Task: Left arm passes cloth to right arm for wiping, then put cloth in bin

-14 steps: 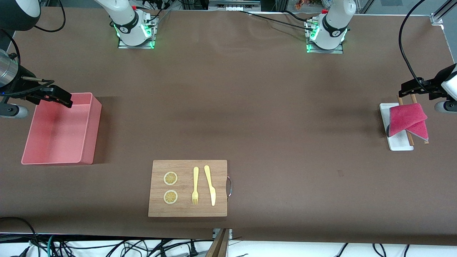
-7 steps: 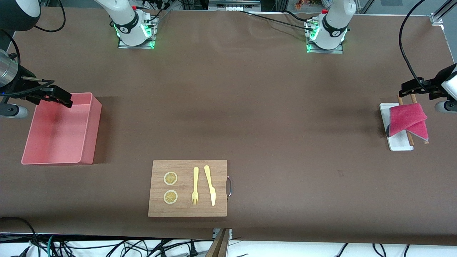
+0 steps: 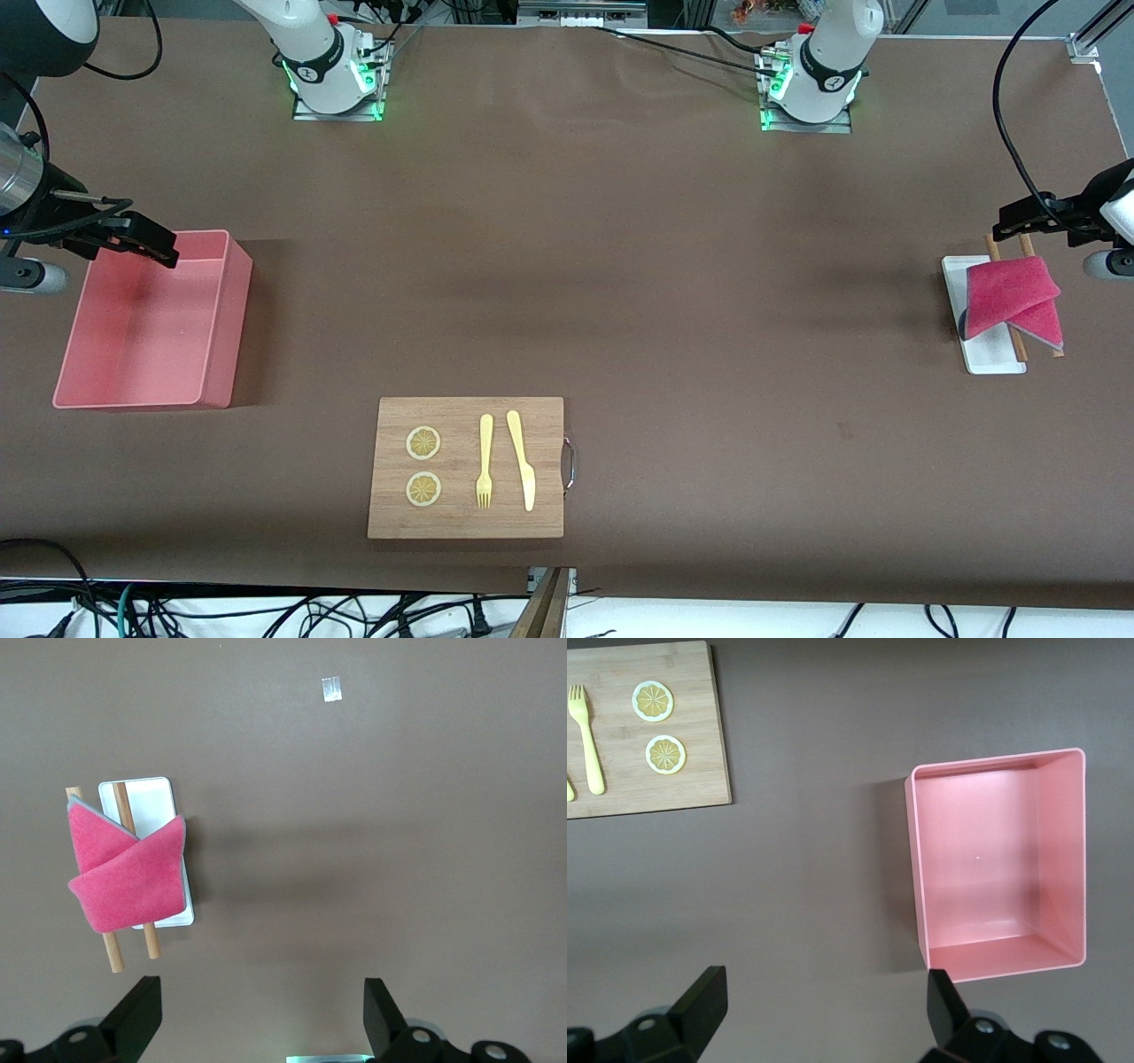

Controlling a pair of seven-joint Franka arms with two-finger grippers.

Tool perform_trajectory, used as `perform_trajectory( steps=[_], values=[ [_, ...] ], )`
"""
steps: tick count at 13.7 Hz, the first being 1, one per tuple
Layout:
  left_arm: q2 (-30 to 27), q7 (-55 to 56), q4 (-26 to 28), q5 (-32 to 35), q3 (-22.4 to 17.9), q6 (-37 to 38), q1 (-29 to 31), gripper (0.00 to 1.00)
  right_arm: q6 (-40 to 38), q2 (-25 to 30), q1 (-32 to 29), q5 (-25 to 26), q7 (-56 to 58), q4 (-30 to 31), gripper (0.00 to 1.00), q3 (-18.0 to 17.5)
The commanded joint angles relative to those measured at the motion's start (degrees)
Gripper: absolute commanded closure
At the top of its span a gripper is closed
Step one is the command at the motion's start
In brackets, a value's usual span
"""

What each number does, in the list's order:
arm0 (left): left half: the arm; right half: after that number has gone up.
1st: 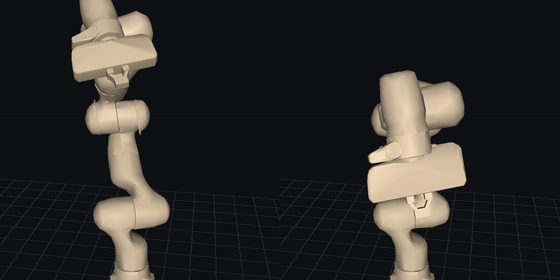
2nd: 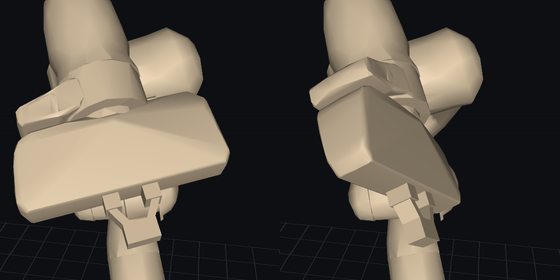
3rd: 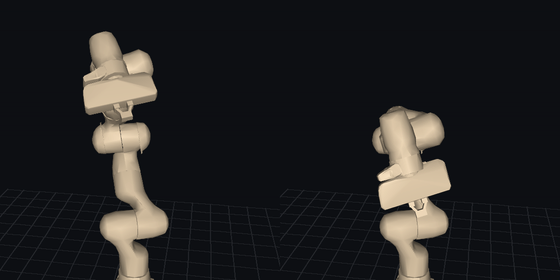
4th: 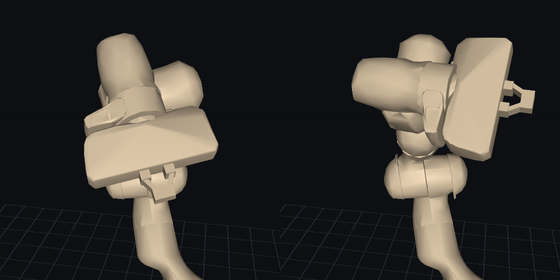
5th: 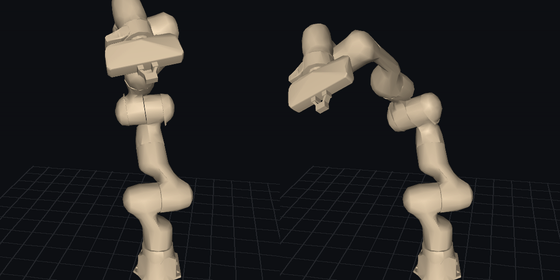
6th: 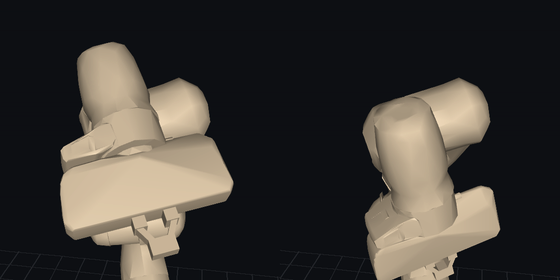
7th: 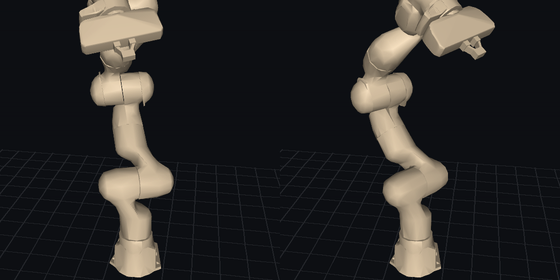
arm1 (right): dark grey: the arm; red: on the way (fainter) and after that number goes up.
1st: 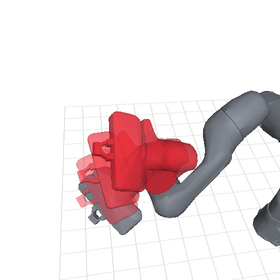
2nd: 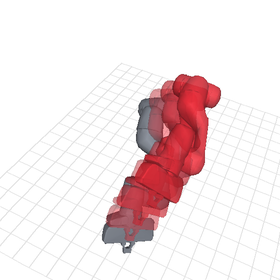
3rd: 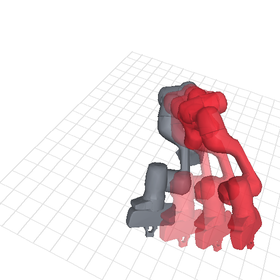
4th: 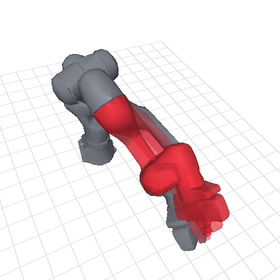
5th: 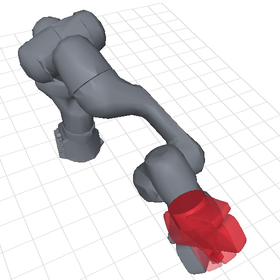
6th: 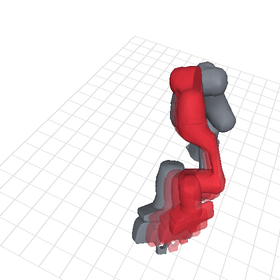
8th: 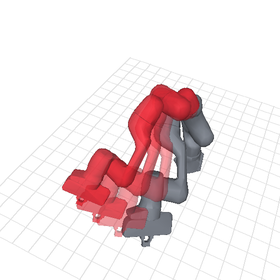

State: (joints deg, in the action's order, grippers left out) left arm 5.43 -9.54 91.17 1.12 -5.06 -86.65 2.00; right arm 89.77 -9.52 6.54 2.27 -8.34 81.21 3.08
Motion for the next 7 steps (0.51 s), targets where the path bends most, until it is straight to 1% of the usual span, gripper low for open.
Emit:
perform_trajectory(
  steps=[1, 7],
  values=[
    [-0.42, -0.12, 0.77, -1.21, -0.04, -0.53, 1.07, 0.00, -0.48, -0.59, -0.39, 0.36, -0.10, -1.40, 0.00, -0.36],
    [0.37, -0.21, 0.07, -0.68, 0.22, -0.53, 0.90, 0.00, -0.57, -0.59, -0.48, 0.36, -0.18, -1.40, 0.00, -0.36]
  ],
)
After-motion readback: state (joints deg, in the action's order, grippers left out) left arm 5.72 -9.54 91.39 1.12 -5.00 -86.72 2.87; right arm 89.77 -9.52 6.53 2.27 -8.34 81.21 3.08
